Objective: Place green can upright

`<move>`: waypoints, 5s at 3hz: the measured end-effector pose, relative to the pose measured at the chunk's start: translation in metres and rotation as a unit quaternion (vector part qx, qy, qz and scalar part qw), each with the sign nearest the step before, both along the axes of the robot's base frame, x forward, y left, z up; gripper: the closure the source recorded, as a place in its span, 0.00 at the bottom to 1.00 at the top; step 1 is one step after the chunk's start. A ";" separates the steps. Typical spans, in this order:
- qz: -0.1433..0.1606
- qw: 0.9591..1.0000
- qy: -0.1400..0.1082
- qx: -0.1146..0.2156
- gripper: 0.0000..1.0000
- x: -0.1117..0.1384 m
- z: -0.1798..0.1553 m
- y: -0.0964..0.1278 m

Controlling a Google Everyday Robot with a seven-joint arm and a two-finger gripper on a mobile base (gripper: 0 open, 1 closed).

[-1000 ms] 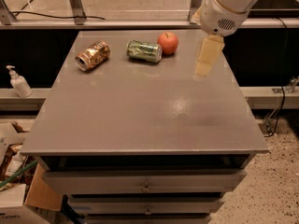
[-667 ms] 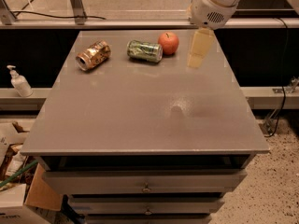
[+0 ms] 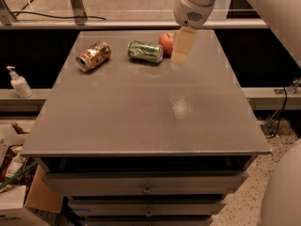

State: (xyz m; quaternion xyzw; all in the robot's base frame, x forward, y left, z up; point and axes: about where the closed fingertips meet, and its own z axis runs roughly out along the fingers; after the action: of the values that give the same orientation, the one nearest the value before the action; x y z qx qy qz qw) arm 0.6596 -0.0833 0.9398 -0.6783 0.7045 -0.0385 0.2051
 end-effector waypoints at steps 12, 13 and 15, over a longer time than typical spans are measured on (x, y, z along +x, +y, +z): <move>-0.007 0.999 0.034 -0.012 0.00 0.107 -0.100 0.115; -0.008 0.999 0.040 -0.019 0.17 0.105 -0.106 0.119; -0.014 0.999 0.045 -0.027 0.64 0.105 -0.107 0.117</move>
Offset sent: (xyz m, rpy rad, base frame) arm 0.0344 0.0502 -0.0218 -0.0449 0.0182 0.0334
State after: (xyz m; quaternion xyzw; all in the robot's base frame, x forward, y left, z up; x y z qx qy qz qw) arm 0.7643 0.0336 0.8325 -0.6743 0.7216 -0.0296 0.1543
